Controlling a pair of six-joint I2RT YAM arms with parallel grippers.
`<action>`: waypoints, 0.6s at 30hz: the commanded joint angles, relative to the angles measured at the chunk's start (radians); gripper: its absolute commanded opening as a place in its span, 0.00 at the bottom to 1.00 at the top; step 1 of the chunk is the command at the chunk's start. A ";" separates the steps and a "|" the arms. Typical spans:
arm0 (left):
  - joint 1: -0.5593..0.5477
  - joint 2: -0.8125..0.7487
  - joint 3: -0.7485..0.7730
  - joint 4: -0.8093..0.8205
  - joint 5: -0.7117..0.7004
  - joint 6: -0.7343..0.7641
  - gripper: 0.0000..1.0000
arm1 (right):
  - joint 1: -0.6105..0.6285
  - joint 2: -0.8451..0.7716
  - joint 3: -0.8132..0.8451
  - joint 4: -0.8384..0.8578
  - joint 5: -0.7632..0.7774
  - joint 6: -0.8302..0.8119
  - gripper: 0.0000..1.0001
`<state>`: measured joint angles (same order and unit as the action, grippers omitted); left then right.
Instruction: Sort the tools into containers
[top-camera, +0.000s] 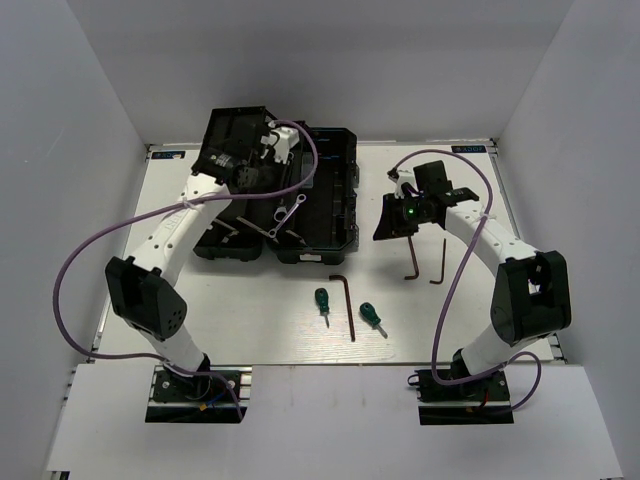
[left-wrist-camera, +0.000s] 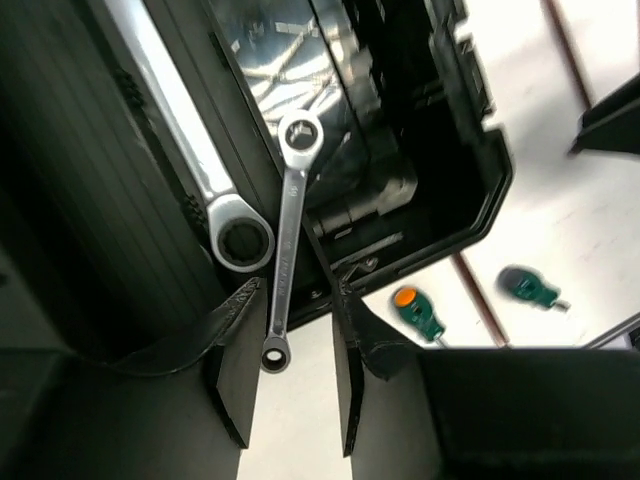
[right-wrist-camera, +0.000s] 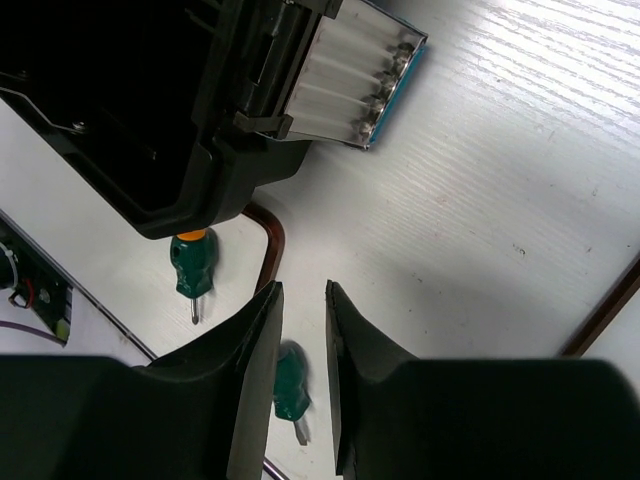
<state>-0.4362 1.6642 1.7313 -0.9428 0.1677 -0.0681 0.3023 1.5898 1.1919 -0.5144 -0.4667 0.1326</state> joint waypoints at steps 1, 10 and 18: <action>-0.019 -0.007 -0.013 -0.013 -0.011 0.050 0.43 | -0.006 -0.021 0.018 0.004 -0.020 -0.021 0.30; -0.050 0.060 -0.003 -0.014 -0.051 0.059 0.45 | -0.006 -0.042 -0.006 -0.004 -0.009 -0.019 0.30; -0.068 0.071 -0.003 -0.024 -0.123 0.068 0.45 | -0.006 -0.036 -0.008 0.001 -0.020 -0.008 0.30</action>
<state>-0.4984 1.7447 1.7199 -0.9653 0.0853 -0.0139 0.3012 1.5887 1.1866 -0.5213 -0.4709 0.1246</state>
